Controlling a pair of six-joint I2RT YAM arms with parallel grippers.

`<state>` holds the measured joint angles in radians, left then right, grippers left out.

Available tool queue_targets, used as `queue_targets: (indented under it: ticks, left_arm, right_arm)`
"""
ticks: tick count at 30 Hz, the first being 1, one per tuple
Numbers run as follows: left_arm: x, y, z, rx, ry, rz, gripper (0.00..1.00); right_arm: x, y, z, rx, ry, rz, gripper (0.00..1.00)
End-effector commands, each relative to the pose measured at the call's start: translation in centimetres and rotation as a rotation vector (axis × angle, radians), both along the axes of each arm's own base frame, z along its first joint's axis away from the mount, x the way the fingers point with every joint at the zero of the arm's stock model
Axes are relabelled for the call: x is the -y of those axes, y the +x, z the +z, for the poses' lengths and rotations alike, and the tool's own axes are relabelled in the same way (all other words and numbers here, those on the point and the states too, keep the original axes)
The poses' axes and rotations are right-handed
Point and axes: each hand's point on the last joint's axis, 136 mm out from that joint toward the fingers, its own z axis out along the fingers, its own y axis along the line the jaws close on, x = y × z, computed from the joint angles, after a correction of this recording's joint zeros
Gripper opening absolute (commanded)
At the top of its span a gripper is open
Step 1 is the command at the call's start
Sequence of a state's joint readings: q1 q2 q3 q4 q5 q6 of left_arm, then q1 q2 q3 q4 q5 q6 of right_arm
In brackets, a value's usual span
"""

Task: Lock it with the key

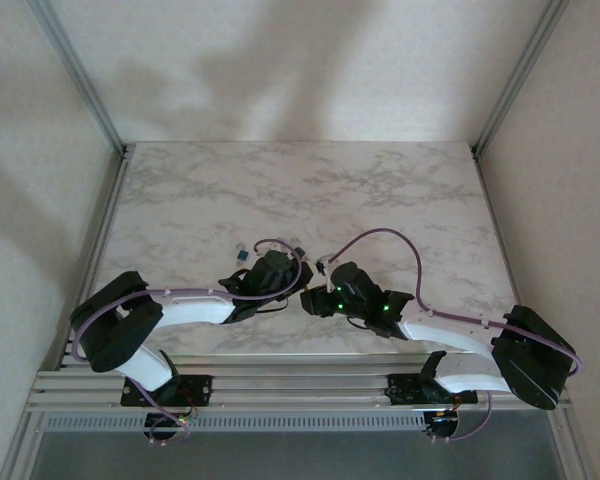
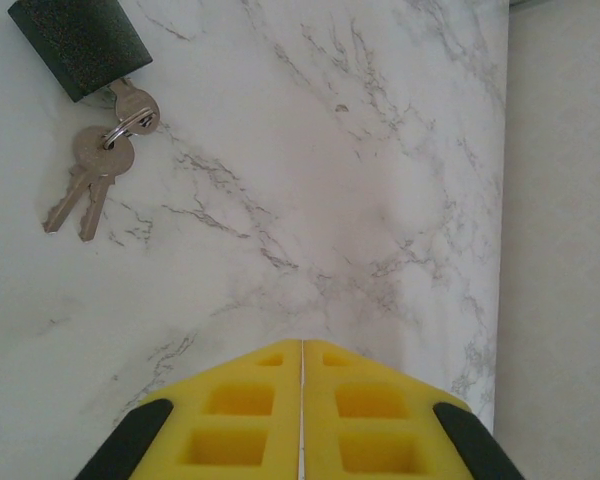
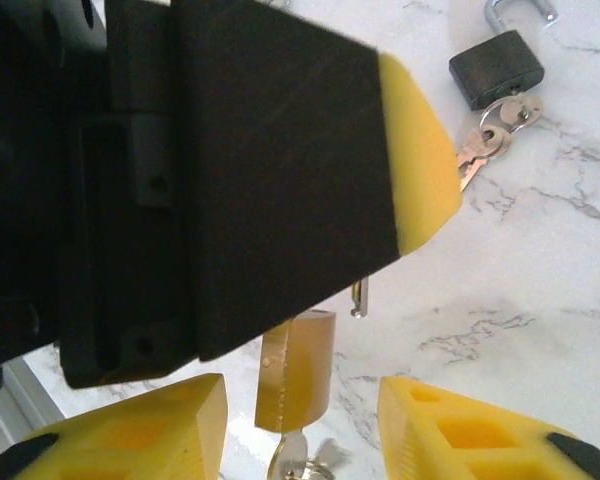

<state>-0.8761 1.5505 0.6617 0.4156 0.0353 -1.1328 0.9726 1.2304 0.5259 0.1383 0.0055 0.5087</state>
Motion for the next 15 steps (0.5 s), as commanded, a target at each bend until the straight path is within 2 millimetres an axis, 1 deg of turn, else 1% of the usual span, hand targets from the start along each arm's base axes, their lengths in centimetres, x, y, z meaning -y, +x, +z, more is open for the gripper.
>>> queue_targets:
  ticks: [1, 12, 15]
  left_arm:
    - [0.51, -0.56, 1.29, 0.024, -0.031, -0.027, 0.00]
    - [1.16, -0.81, 1.73, 0.030, -0.032, -0.040, 0.00]
    - [1.30, -0.92, 1.64, 0.028, -0.028, -0.042, 0.00]
  right_arm:
    - [-0.12, 0.57, 1.24, 0.037, 0.008, -0.025, 0.42]
    - [-0.60, 0.45, 1.22, 0.018, 0.022, -0.014, 0.32]
    - [-0.76, 0.43, 1.15, 0.016, 0.024, -0.011, 0.27]
